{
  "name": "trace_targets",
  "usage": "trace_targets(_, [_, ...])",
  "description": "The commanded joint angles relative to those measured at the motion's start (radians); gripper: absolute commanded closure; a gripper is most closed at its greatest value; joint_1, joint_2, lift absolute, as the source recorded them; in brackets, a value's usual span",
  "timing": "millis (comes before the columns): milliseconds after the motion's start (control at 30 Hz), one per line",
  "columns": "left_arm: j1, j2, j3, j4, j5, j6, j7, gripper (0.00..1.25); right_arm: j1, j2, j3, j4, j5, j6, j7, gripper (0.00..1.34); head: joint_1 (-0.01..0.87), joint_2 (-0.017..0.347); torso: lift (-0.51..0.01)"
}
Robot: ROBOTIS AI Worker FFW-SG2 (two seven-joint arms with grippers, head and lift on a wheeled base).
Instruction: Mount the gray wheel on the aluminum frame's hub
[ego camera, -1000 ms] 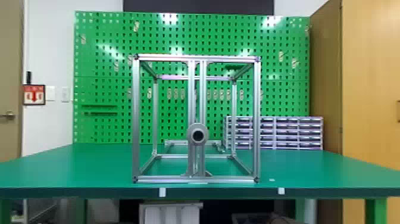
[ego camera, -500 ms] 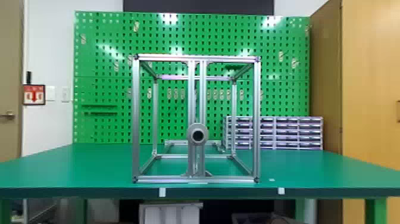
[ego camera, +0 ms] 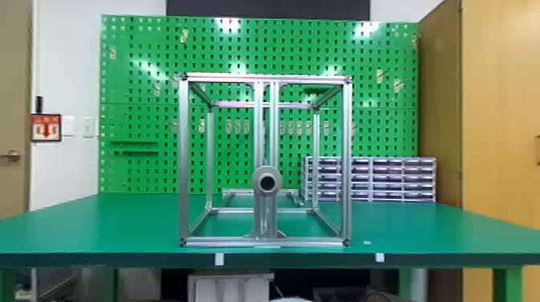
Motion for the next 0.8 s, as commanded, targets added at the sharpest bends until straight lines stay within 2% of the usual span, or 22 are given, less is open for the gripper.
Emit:
trace_targets(0, [0.002, -0.001, 0.0, -0.002, 0.002, 0.0, 0.0, 0.24, -0.022, -0.018, 0.061, -0.033, 0.01, 0.049, -0.048, 1.26, -0.005, 0.006, -0.499])
trace_targets(133, [0.002, -0.001, 0.0, -0.002, 0.002, 0.0, 0.001, 0.24, -0.032, -0.024, 0.083, -0.058, 0.022, 0.057, -0.061, 1.26, -0.005, 0.006, -0.499])
trace_targets(333, [0.003, -0.001, 0.0, -0.002, 0.002, 0.0, 0.003, 0.24, -0.068, -0.02, 0.089, -0.113, 0.014, 0.106, -0.061, 1.26, -0.005, 0.006, -0.499])
trace_targets(433, [0.003, -0.001, -0.001, -0.003, 0.002, 0.0, 0.003, 0.24, -0.091, -0.017, 0.096, -0.156, -0.009, 0.15, -0.117, 1.26, -0.005, 0.006, -0.499])
trace_targets(500, [0.003, -0.001, -0.001, -0.003, 0.002, 0.0, 0.003, 0.24, -0.111, -0.014, 0.099, -0.188, -0.067, 0.195, -0.186, 1.27, -0.005, 0.006, -0.499])
trace_targets(533, [0.005, -0.001, -0.001, -0.003, 0.002, 0.0, 0.003, 0.24, -0.121, -0.012, 0.099, -0.2, -0.067, 0.207, -0.191, 1.27, -0.005, 0.006, -0.499])
trace_targets(633, [0.005, -0.001, -0.001, -0.003, 0.002, 0.0, 0.003, 0.24, -0.154, -0.009, 0.101, -0.227, -0.135, 0.232, -0.265, 1.27, -0.005, 0.006, -0.499])
trace_targets(700, [0.006, -0.001, -0.001, -0.003, 0.003, 0.0, 0.003, 0.24, -0.175, -0.004, 0.089, -0.242, -0.225, 0.251, -0.332, 1.27, -0.005, 0.006, -0.499])
trace_targets(767, [0.008, 0.001, -0.003, -0.003, 0.003, 0.002, 0.003, 0.24, -0.197, -0.001, 0.067, -0.246, -0.309, 0.267, -0.361, 1.27, -0.005, 0.006, -0.499])
